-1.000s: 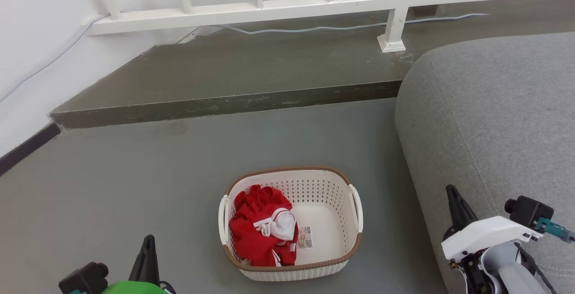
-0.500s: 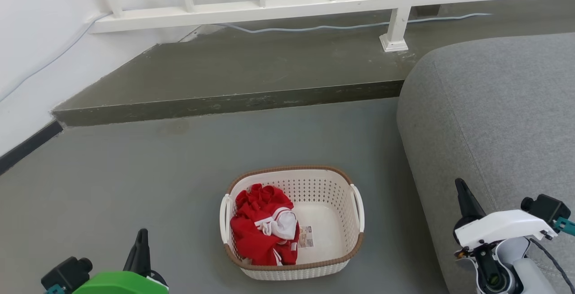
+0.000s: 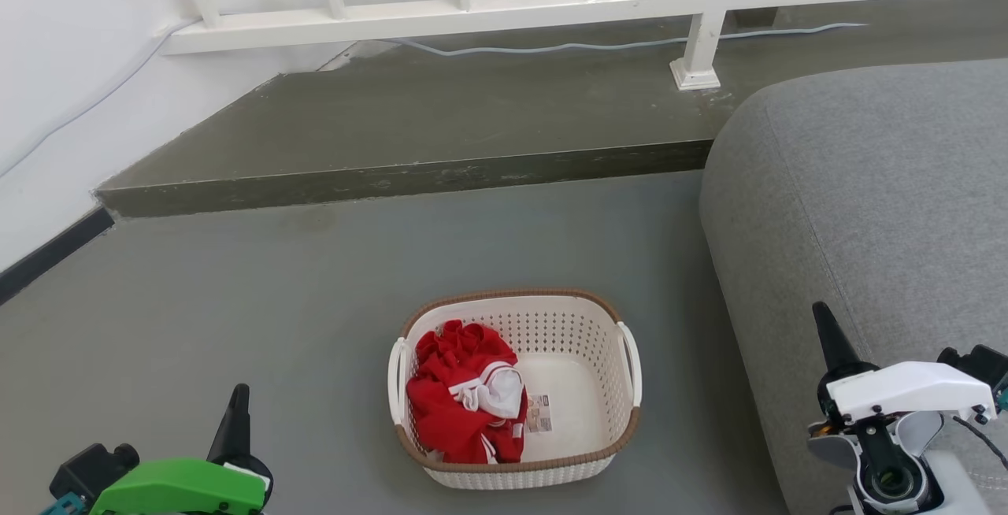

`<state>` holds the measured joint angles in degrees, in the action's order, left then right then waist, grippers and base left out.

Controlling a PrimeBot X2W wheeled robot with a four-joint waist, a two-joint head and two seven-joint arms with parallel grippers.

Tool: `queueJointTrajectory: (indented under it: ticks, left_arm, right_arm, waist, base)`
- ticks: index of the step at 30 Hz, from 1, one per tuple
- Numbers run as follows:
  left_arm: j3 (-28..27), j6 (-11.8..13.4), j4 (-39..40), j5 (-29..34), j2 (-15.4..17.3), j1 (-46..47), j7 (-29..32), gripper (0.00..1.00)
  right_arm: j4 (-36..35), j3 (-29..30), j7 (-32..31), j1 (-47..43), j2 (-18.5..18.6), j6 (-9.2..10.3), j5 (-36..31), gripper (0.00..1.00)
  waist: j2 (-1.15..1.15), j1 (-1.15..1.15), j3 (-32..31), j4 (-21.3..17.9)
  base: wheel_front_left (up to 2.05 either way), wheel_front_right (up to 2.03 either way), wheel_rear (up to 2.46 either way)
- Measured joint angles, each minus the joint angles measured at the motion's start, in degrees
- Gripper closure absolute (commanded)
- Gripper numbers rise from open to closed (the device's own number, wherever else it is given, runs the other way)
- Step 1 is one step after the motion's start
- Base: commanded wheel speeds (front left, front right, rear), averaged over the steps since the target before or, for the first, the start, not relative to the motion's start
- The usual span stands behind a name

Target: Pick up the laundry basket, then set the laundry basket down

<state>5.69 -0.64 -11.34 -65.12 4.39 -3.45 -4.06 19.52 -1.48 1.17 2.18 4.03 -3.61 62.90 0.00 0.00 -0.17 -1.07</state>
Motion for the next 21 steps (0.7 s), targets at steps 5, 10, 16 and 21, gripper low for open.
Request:
queueJointTrajectory:
  ticks: [5,10,16,21]
  left_arm:
    - [-0.7,-0.8,-0.6,-4.9,0.1,0.8,1.0,1.0]
    - [-1.6,-1.6,-1.0,-8.8,0.1,1.4,1.8,1.0]
    - [-2.2,-2.6,-1.4,-13.4,0.2,2.4,2.9,1.0]
    - [-3.0,-3.4,-1.8,-17.2,0.2,3.0,3.6,1.0]
  right_arm:
    - [-0.5,1.5,-1.3,0.3,-0.3,-0.56,4.4,1.0]
    - [-0.8,2.7,-2.3,0.4,-0.5,-0.97,8.0,1.0]
    - [-1.4,4.1,-3.4,0.9,-0.6,-1.42,12.3,1.0]
    - [-1.7,5.3,-4.4,0.9,-0.8,-1.91,16.0,1.0]
  waist:
    - [0.0,0.0,0.1,0.2]
    - [0.0,0.0,0.1,0.3]
    - [0.0,0.0,0.2,0.5]
    - [0.0,0.0,0.2,0.6]
  base:
    - [0.0,0.0,0.0]
    - [0.0,0.0,0.0]
    - [0.0,0.0,0.0]
    - [0.0,0.0,0.0]
